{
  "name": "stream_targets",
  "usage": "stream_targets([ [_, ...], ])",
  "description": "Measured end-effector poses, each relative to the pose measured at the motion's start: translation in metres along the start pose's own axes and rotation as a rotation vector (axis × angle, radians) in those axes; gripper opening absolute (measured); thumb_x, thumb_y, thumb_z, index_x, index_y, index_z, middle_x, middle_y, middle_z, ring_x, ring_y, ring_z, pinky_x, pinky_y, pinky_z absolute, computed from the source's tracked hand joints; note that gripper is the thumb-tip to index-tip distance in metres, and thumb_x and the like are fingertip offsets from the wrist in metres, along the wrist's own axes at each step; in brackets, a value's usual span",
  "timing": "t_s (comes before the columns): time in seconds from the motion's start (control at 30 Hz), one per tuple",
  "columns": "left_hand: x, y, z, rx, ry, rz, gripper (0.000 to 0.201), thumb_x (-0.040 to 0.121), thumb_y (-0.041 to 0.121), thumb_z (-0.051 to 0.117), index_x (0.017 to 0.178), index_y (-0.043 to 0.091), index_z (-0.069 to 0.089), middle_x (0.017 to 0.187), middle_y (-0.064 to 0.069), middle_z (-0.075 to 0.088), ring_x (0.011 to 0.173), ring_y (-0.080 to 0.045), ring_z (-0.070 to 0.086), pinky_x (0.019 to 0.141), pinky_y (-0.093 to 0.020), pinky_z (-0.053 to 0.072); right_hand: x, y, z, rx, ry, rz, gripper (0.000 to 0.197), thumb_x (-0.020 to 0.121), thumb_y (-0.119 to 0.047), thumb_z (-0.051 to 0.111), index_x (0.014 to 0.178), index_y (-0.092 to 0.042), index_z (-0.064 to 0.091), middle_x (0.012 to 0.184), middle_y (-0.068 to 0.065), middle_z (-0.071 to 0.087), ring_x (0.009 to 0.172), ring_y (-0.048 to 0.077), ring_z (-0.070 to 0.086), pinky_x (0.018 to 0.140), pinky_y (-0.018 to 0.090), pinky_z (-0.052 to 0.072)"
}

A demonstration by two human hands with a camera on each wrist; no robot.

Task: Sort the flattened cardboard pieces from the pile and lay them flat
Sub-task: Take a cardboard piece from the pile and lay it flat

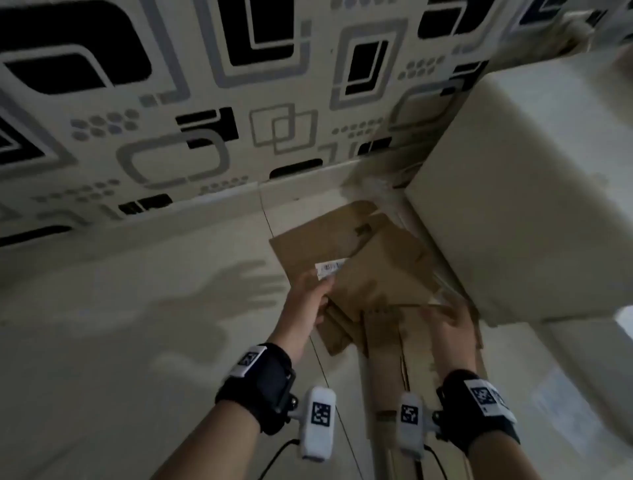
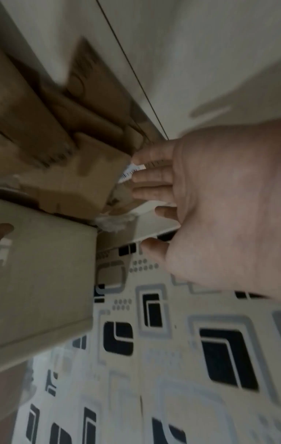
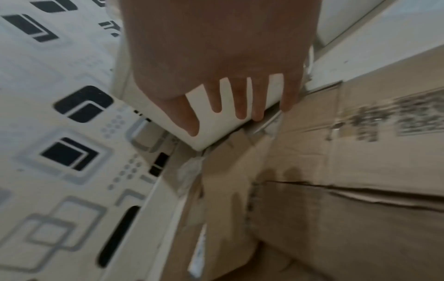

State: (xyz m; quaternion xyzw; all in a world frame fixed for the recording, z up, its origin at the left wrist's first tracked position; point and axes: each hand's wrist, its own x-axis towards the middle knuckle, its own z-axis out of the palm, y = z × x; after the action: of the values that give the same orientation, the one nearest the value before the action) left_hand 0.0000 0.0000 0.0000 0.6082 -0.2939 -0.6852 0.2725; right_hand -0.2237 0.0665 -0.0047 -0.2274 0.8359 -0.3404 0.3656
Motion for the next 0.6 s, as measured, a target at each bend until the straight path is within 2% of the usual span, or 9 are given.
stream_targets([
  [0.07, 0.011, -0.022, 0.009, 0.052, -0.019, -0.060, 0.051, 0.099, 0.050, 0.057, 0.144, 0.027, 0.046, 0.141, -0.001, 0.058, 0.120, -0.019, 0.059, 0.093, -0.041, 0.050, 0.011, 0.024, 0.000, -0.153, 0.102, 0.028, 0.068, 0.075, -0.051, 0.068, 0.140, -0.041, 0.049, 0.144, 0.005, 0.056, 0.131, 0.033, 0.052, 0.108, 0.059, 0.040],
  [0.1, 0.015, -0.034, 0.014, 0.078, -0.042, -0.096, 0.052, 0.099, 0.052, 0.058, 0.143, 0.026, 0.048, 0.139, -0.001, 0.057, 0.118, -0.018, 0.060, 0.087, -0.037, 0.050, 0.017, 0.038, -0.002, -0.252, 0.117, 0.054, 0.070, 0.075, -0.053, 0.066, 0.141, -0.039, 0.047, 0.148, 0.006, 0.052, 0.136, 0.035, 0.046, 0.112, 0.061, 0.034],
  [0.2, 0.022, -0.068, 0.031, 0.212, -0.093, -0.176, 0.028, 0.100, 0.050, 0.056, 0.115, 0.026, 0.057, 0.122, -0.002, 0.059, 0.104, -0.018, 0.060, 0.076, -0.031, 0.046, 0.027, 0.067, -0.013, -0.351, 0.164, 0.163, 0.073, 0.081, -0.043, 0.066, 0.149, -0.034, 0.041, 0.156, 0.011, 0.042, 0.143, 0.037, 0.035, 0.117, 0.058, 0.024],
  [0.23, 0.023, -0.079, 0.037, 0.253, -0.105, -0.207, 0.028, 0.100, 0.050, 0.055, 0.114, 0.026, 0.057, 0.120, -0.002, 0.059, 0.104, -0.018, 0.060, 0.078, -0.032, 0.047, 0.029, 0.076, -0.018, -0.338, 0.158, 0.194, 0.076, 0.081, -0.043, 0.066, 0.151, -0.033, 0.039, 0.157, 0.012, 0.041, 0.143, 0.037, 0.034, 0.117, 0.057, 0.023],
  [0.33, 0.023, -0.108, 0.050, 0.369, -0.148, -0.330, 0.050, 0.093, 0.059, 0.059, 0.124, 0.020, 0.059, 0.116, 0.002, 0.064, 0.103, -0.018, 0.064, 0.081, -0.034, 0.053, 0.028, 0.097, -0.033, -0.296, 0.121, 0.287, 0.092, 0.071, -0.050, 0.060, 0.155, -0.030, 0.032, 0.158, 0.013, 0.040, 0.143, 0.040, 0.035, 0.116, 0.059, 0.026],
  [0.43, 0.022, -0.125, 0.061, 0.436, -0.179, -0.347, 0.048, 0.090, 0.055, 0.063, 0.119, 0.017, 0.064, 0.112, -0.002, 0.069, 0.099, -0.018, 0.067, 0.081, -0.035, 0.054, 0.024, 0.118, -0.043, -0.261, 0.109, 0.330, 0.100, 0.065, -0.046, 0.054, 0.158, -0.026, 0.026, 0.159, 0.015, 0.039, 0.141, 0.043, 0.036, 0.115, 0.060, 0.028],
  [0.5, 0.019, -0.129, 0.068, 0.462, -0.238, -0.338, 0.049, 0.090, 0.051, 0.064, 0.125, 0.016, 0.063, 0.120, -0.003, 0.068, 0.104, -0.018, 0.065, 0.083, -0.035, 0.053, 0.021, 0.124, -0.046, -0.278, 0.105, 0.363, 0.093, 0.071, -0.039, 0.056, 0.158, -0.023, 0.027, 0.157, 0.017, 0.039, 0.139, 0.044, 0.038, 0.114, 0.060, 0.029],
  [0.53, 0.017, -0.131, 0.071, 0.457, -0.268, -0.345, 0.055, 0.088, 0.050, 0.067, 0.132, 0.017, 0.060, 0.126, -0.002, 0.067, 0.110, -0.019, 0.064, 0.088, -0.035, 0.053, 0.021, 0.126, -0.049, -0.281, 0.116, 0.369, 0.087, 0.077, -0.035, 0.058, 0.157, -0.022, 0.029, 0.156, 0.018, 0.039, 0.138, 0.044, 0.037, 0.113, 0.060, 0.029],
  [0.6, 0.015, -0.133, 0.076, 0.390, -0.306, -0.380, 0.087, 0.080, 0.048, 0.074, 0.155, 0.023, 0.037, 0.150, 0.002, 0.052, 0.132, -0.022, 0.053, 0.105, -0.037, 0.045, 0.018, 0.130, -0.045, -0.257, 0.111, 0.382, 0.078, 0.082, -0.030, 0.060, 0.155, -0.019, 0.035, 0.153, 0.020, 0.041, 0.136, 0.044, 0.039, 0.112, 0.059, 0.030],
])
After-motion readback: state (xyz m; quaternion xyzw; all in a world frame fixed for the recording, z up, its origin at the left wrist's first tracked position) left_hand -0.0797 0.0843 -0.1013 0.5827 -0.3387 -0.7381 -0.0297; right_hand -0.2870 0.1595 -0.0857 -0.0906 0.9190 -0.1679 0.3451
